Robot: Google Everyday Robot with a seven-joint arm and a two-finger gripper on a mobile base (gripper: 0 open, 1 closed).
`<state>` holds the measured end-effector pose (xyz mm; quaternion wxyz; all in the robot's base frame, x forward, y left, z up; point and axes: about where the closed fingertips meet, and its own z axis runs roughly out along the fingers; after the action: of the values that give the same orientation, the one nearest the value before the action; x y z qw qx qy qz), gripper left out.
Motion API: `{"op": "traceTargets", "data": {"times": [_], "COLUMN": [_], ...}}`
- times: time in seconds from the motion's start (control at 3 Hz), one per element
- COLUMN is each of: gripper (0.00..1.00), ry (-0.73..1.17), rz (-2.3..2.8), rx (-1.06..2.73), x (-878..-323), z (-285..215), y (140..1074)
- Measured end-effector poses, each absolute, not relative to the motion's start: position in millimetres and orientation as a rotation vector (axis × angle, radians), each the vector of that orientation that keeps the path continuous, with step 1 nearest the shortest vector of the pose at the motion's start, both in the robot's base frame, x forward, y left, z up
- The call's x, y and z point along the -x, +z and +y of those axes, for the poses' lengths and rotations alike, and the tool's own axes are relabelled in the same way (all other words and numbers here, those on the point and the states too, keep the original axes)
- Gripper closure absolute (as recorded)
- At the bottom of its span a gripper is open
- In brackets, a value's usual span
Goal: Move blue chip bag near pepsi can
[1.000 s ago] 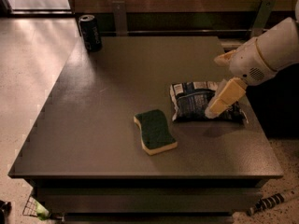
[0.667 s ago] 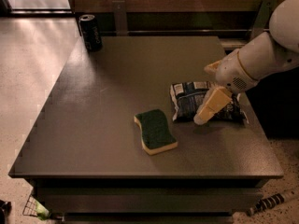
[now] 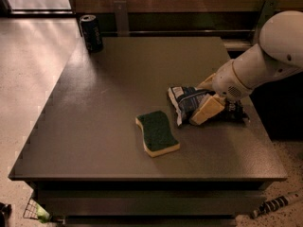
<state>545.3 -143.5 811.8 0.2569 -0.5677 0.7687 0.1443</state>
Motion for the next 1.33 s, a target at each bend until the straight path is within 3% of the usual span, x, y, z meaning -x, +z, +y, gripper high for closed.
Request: {"op": "traceTargets", "data": {"times": [0.33,0.67,1.33], "gripper": [0.78,0.99,1.0], "ry": [0.392,0.392,0.307], "rz": [2.085,2.085,2.052], "rx": [1.541,1.541,1.56], "x": [-545.2,-545.2,-561.4], "z": [-143.4,-143.4,-146.5], "y": [816.3,819.0,849.9]}}
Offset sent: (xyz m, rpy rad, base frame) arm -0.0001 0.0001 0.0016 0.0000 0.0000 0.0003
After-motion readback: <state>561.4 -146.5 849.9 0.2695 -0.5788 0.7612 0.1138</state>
